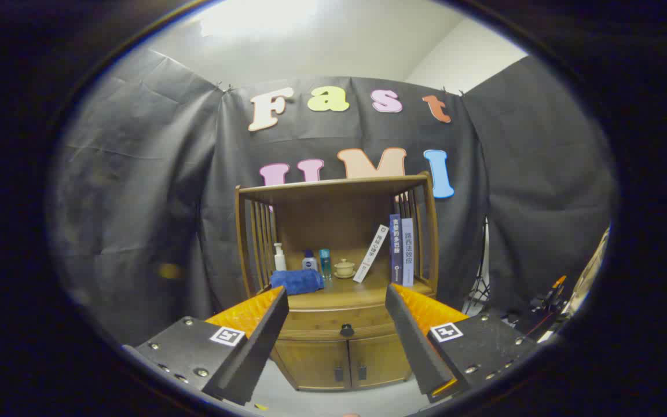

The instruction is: Pull open the drawer, take out the items inside it, and place them on the countertop above the cabinet.

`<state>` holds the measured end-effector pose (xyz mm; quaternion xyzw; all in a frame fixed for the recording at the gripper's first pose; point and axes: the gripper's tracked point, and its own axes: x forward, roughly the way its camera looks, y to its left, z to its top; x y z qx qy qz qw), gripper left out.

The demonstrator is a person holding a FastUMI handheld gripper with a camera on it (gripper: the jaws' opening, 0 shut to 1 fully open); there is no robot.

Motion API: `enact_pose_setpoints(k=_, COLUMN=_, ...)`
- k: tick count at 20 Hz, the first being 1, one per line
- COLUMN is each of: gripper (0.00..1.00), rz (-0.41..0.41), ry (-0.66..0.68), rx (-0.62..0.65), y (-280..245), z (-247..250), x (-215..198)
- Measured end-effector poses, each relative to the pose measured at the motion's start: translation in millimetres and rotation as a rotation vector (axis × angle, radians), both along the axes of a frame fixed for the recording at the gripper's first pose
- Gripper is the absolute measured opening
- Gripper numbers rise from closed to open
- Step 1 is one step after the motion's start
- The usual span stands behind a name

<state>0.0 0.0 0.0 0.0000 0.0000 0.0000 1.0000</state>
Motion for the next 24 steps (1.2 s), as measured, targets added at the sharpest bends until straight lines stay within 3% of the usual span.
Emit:
enact_pose_setpoints(k=17, gripper=1.00, rz=0.014, ry=0.003, rx=-0.028, y=-7.2, z=-26.8, x=19.5)
enact_pose_setpoints(k=24, gripper=1.00, rz=0.051, ry=0.009, rx=-0.035, y=-10.7, z=-42.0, x=94.4)
